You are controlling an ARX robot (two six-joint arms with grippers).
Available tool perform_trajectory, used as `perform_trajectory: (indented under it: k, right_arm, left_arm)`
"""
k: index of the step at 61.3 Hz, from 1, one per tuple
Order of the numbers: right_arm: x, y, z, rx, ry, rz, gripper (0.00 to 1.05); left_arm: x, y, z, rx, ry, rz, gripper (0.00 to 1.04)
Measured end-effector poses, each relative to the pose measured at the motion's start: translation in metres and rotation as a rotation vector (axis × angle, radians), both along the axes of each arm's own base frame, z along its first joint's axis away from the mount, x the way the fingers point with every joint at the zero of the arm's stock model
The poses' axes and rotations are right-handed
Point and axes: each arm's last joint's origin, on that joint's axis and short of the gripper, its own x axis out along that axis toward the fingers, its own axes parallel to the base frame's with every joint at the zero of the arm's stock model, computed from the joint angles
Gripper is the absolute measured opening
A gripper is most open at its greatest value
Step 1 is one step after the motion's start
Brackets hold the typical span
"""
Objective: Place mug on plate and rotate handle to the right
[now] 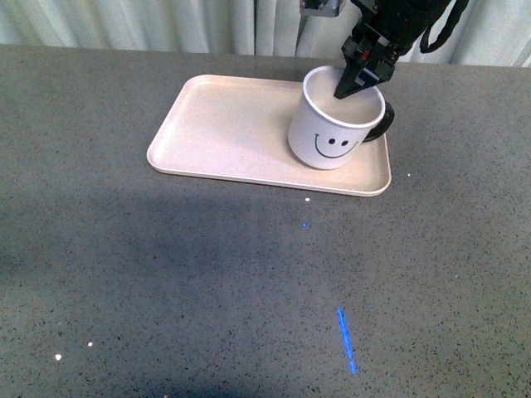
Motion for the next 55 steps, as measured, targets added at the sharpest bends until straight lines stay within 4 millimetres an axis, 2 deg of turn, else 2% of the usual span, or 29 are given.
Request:
perform_trajectory:
  k: [9, 21, 28, 36, 43, 49, 53, 55]
  right_arm:
    - [0.004, 0.0, -0.007, -0.008, 0.013, 0.006, 0.29]
    - [0.011, 0.001, 0.002, -0.016, -0.011, 0.006, 0.61]
    - [0.013, 0.002, 0.02, 0.013, -0.044, 0.015, 0.79]
    - [0.013, 0.003, 0.05, 0.108, -0.116, 0.019, 0.97]
    - [0.003, -0.001, 0.078, 0.244, -0.212, 0.035, 0.95]
    - [-0.021, -0.01, 0.109, 0.381, -0.335, 0.051, 0.96]
    - [-0.04, -0.013, 0.126, 0.325, -0.53, -0.149, 0.88]
    - [-0.055, -0.018, 0.134, 0.323, -0.679, -0.346, 0.81]
  left_arm:
    - [0.0, 0.0, 0.0, 0.0, 0.0, 0.0, 0.95]
    - [0.0, 0.0, 0.0, 0.0, 0.0, 0.0, 0.95]
    - [0.0, 0.0, 0.0, 0.0, 0.0, 0.0, 0.95]
    - [0.0, 0.0, 0.0, 0.0, 0.0, 0.0, 0.95]
    - [0.0, 0.0, 0.0, 0.0, 0.0, 0.0, 0.95]
    - [0.0, 0.0, 0.0, 0.0, 0.0, 0.0, 0.95]
    - [0.0, 0.0, 0.0, 0.0, 0.0, 0.0, 0.95]
    - [0.0, 0.0, 0.0, 0.0, 0.0, -0.001, 0.95]
